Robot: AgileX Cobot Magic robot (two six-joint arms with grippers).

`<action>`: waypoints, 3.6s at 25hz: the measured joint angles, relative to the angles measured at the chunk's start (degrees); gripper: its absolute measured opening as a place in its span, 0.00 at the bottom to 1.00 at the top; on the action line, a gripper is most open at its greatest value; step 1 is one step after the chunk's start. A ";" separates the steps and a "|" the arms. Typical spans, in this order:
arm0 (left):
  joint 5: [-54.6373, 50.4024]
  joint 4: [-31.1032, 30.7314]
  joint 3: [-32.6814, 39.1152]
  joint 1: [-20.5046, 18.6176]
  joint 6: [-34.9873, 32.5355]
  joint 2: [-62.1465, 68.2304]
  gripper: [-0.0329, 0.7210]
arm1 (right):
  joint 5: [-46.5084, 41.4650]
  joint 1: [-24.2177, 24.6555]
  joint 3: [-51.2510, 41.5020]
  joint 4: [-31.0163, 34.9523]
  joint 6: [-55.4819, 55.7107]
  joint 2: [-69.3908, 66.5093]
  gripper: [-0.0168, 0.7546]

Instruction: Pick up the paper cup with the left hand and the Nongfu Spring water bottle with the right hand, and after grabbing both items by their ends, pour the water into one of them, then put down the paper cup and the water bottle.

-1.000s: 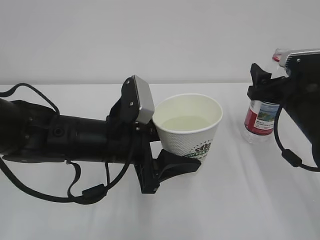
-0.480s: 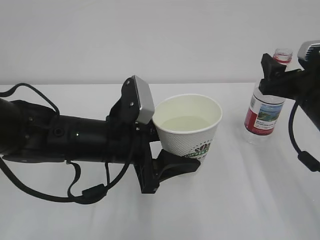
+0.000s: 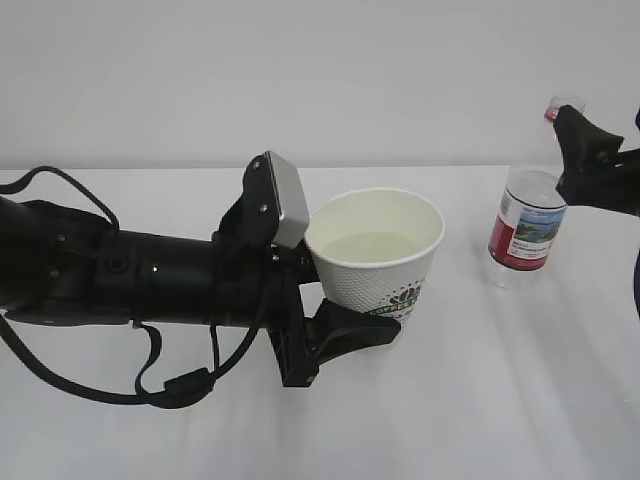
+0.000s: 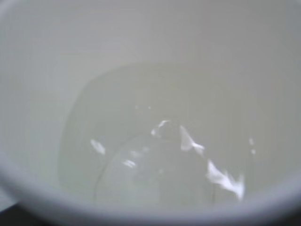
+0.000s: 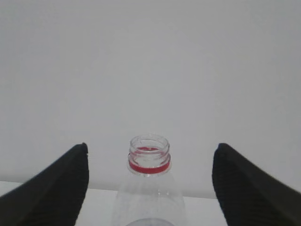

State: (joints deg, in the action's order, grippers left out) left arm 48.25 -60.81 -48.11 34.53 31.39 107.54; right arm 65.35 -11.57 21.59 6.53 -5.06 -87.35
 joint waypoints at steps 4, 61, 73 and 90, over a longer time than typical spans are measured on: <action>-0.25 0.00 0.00 0.00 0.00 0.00 0.72 | 0.00 0.00 -3.93 0.00 0.76 1.85 0.82; -3.69 32.20 0.00 0.00 -17.58 0.00 0.72 | 0.11 0.00 -12.51 2.45 2.27 -2.12 0.78; -3.92 38.01 0.00 -4.43 -19.49 0.00 0.72 | 0.11 0.00 -12.51 2.45 2.27 -2.20 0.79; -4.14 40.11 0.00 -17.99 -19.49 0.00 0.70 | 0.11 0.00 -12.51 2.45 2.27 -2.20 0.78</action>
State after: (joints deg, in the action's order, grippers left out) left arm 44.11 -20.70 -48.11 16.55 11.90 107.54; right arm 65.46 -11.57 9.08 8.98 -2.79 -89.55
